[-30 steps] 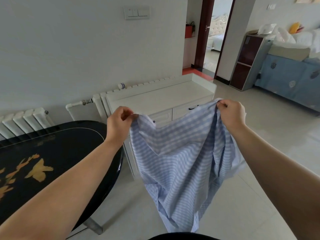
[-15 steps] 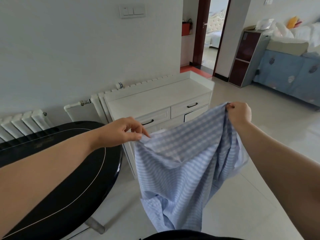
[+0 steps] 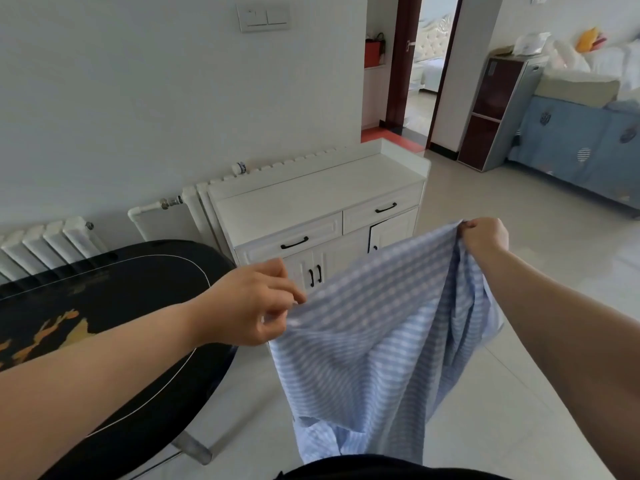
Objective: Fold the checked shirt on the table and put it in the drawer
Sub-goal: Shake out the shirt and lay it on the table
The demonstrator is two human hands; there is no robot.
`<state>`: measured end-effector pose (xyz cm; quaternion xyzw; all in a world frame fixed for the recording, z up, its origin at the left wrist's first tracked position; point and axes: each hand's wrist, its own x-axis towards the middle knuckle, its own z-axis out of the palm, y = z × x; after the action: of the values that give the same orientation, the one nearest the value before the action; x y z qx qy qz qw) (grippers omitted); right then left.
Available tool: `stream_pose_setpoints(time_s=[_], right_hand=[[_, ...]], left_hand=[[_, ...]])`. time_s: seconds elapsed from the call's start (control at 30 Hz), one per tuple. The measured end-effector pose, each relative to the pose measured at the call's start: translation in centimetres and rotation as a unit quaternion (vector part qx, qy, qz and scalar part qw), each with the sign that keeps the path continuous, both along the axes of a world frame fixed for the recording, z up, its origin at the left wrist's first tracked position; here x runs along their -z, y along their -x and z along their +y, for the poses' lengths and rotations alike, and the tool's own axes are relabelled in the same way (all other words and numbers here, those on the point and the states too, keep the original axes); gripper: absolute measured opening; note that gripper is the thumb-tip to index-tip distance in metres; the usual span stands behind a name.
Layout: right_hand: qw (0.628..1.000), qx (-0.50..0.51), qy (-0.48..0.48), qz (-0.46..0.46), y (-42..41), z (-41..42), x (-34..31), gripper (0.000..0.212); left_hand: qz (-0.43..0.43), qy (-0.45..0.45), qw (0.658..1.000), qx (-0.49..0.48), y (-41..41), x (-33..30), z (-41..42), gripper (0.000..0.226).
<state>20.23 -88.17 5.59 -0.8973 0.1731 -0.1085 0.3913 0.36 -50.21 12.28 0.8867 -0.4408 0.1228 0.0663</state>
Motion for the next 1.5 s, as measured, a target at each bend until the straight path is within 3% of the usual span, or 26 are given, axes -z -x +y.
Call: stream_pose_setpoints(time_s=[0.13, 0.27, 0.33, 0.4, 0.47, 0.57, 0.63, 0.77, 0.87, 0.97, 1.07, 1.27, 1.37, 1.5], right_hand=[[1.000, -0.009, 0.013, 0.012, 0.2, 0.6, 0.3, 0.027], [0.999, -0.019, 0.032, -0.004, 0.5, 0.9, 0.5, 0.026], [0.999, -0.025, 0.037, -0.021, 0.6, 1.2, 0.5, 0.026], [0.998, -0.035, 0.045, -0.034, 0.7, 1.5, 0.2, 0.026], [0.997, -0.040, 0.052, -0.045, 0.6, 1.8, -0.2, 0.027], [0.996, -0.037, 0.062, -0.056, 0.4, 1.7, -0.9, 0.026], [0.996, -0.034, 0.060, -0.064, 0.2, 1.3, -1.2, 0.025], [0.995, -0.031, 0.058, -0.078, 0.2, 1.1, -1.4, 0.025], [0.995, -0.033, 0.051, -0.083, 0.2, 1.5, -1.3, 0.025], [0.994, -0.036, 0.052, -0.088, 0.3, 1.8, -1.4, 0.025], [0.993, -0.046, 0.056, -0.094, 0.4, 2.3, -1.5, 0.026], [0.992, -0.062, 0.051, -0.097, 0.4, 3.2, -1.0, 0.026], [0.993, -0.050, 0.047, -0.092, 0.6, 3.5, -0.7, 0.025], [0.993, -0.046, 0.049, -0.092, 0.7, 3.7, -0.5, 0.026]], left_hand=[[-0.010, -0.147, 0.988, 0.045, -0.4, 3.2, 0.5, 0.012], [0.062, -0.145, 0.983, -0.096, -1.7, 5.0, 2.8, 0.016], [0.132, -0.149, 0.961, -0.191, -2.2, 5.4, 4.0, 0.011], [0.162, -0.156, 0.943, -0.246, -2.6, 6.0, 4.9, 0.029], [0.151, -0.160, 0.944, -0.247, -2.8, 6.7, 5.6, 0.045], [0.121, -0.120, 0.960, -0.221, -2.6, 7.7, 6.1, 0.048], [0.130, -0.076, 0.956, -0.250, -2.5, 7.7, 5.8, 0.046], [0.158, 0.034, 0.916, -0.367, -2.7, 7.5, 5.2, 0.034], [0.134, 0.072, 0.910, -0.386, -3.4, 7.3, 5.5, 0.018], [0.096, 0.003, 0.921, -0.378, -4.1, 6.8, 6.3, 0.021], [0.098, -0.068, 0.910, -0.398, -5.0, 6.1, 7.0, 0.025], [0.066, -0.095, 0.901, -0.418, -5.2, 4.4, 8.8, 0.024], [0.105, -0.008, 0.899, -0.426, -5.1, 4.8, 9.7, 0.018], [0.171, 0.173, 0.854, -0.459, -4.4, 5.5, 9.4, 0.027]])
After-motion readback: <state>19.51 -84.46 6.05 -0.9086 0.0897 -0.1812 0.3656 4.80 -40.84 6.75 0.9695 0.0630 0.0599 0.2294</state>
